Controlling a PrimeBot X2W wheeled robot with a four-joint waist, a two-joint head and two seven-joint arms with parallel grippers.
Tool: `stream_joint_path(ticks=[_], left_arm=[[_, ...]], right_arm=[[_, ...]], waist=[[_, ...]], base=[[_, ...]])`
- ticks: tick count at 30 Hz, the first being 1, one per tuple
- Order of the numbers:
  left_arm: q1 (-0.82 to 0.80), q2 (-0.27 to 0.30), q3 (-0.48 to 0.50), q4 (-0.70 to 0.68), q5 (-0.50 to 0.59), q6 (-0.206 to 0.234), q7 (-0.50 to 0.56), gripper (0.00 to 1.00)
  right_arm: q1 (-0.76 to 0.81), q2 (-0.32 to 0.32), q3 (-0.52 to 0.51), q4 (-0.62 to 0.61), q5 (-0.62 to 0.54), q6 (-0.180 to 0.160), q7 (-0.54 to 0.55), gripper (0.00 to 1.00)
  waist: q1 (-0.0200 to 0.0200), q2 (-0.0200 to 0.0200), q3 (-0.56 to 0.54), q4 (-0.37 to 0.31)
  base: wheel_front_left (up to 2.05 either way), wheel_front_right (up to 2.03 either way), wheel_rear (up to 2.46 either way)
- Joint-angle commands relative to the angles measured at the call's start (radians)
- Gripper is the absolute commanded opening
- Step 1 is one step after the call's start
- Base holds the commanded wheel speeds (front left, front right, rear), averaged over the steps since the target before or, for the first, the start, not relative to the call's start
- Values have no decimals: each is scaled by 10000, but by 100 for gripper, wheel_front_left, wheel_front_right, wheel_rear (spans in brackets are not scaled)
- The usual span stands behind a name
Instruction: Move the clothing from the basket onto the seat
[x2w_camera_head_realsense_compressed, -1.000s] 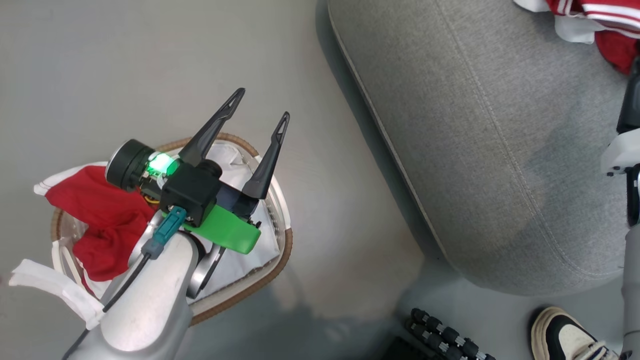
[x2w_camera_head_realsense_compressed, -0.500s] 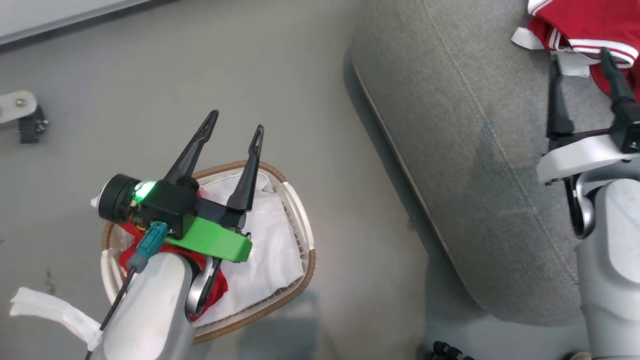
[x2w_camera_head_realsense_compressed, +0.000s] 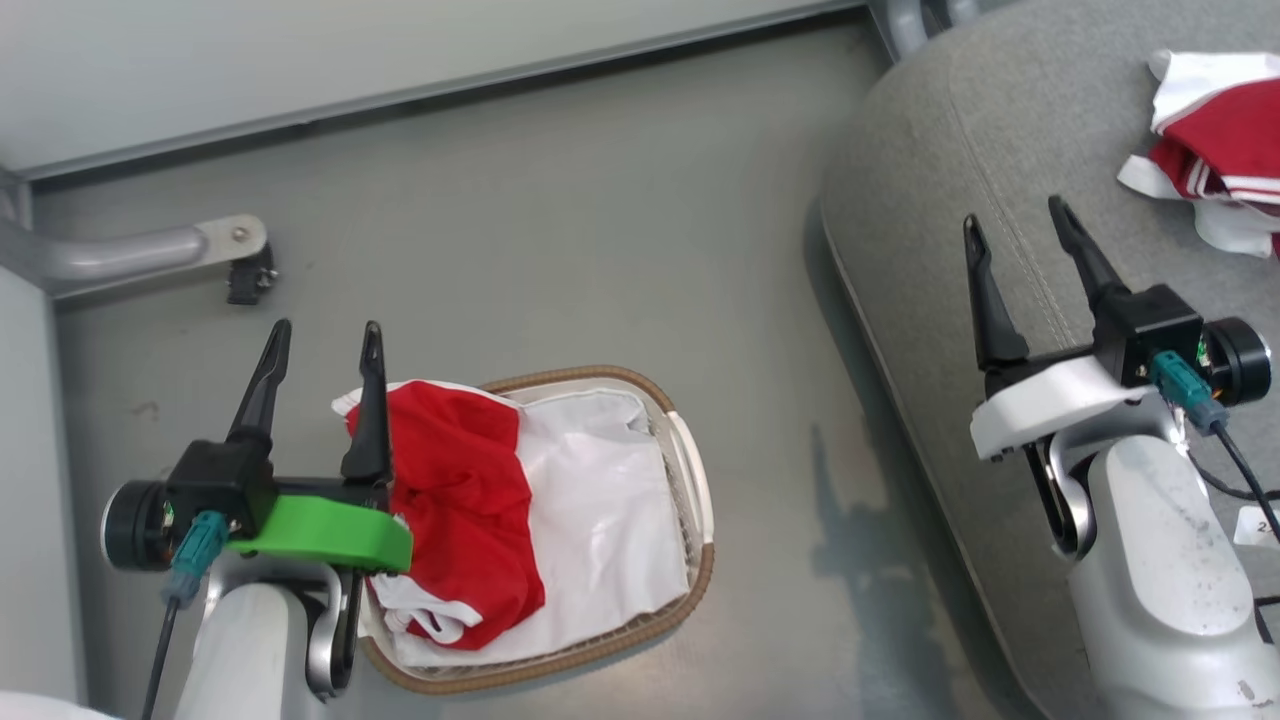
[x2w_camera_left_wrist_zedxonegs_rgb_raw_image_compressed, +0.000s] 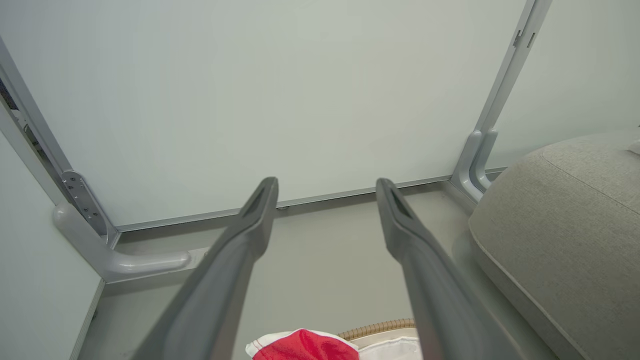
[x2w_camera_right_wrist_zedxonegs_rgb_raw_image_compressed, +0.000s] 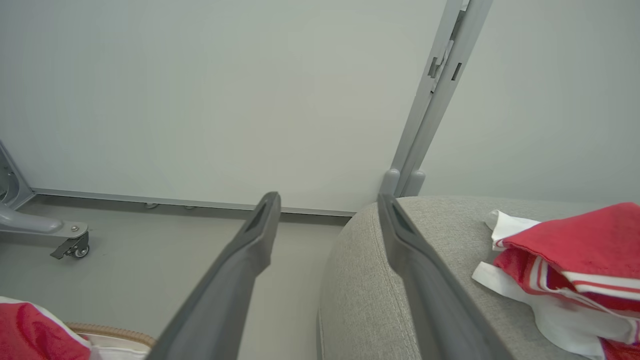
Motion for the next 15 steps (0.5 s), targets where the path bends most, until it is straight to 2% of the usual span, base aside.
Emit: stream_joint_path(ticks=[1, 7, 15], left_arm=[[249, -41, 179, 85, 109, -26, -8, 100], [892, -185, 817, 439, 247, -26, -8, 100], [1941, -263, 1328, 728, 230, -26, -10, 100]], right_arm=[[258, -9, -16, 64, 116, -14, -6, 100], [1040, 64, 39, 284, 141, -14, -6, 100], [2127, 122, 203, 500, 336, -12, -5, 100]], waist=[[0, 0, -668, 642], [0, 0, -1361, 970], [0, 0, -2258, 987]], base=[[0, 0, 0], [0, 0, 0], [0, 0, 0]])
